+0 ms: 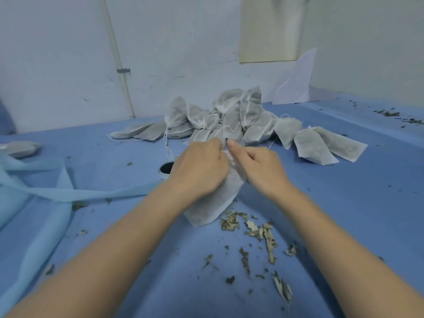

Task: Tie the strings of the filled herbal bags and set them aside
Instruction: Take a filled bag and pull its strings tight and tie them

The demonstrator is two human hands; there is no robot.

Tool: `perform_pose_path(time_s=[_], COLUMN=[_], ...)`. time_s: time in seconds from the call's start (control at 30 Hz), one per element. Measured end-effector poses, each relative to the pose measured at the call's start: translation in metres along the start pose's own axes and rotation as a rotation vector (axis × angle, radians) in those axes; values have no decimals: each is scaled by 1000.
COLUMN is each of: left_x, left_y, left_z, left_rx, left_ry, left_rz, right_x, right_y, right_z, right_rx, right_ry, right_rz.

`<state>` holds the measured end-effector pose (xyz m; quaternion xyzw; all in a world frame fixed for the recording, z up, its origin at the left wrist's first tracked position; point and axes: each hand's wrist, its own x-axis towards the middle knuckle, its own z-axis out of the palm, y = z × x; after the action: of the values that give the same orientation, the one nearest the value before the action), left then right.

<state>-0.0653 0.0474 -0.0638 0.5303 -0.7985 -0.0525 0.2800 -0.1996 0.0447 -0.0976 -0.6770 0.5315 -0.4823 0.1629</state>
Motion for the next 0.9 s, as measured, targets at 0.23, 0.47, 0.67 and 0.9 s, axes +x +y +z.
perform_pose_path(time_s=[0.23,0.47,0.67,0.9], left_x=[-11,-12,-11,-7], left_y=[-1,12,14,7], left_z=[10,31,44,46], left_rx=[14,-329,-277,-126], left_ry=[24,-27,65,67], left_rz=[-52,-108,-95,25], right_x=[-2,1,4,8], right_y=[-4,0,6,11], right_z=[-5,-9,-13,-16], right_rx=[17,81,-23,-71], right_ry=[-47,-79,0,130], right_rz=[-7,110,138,107])
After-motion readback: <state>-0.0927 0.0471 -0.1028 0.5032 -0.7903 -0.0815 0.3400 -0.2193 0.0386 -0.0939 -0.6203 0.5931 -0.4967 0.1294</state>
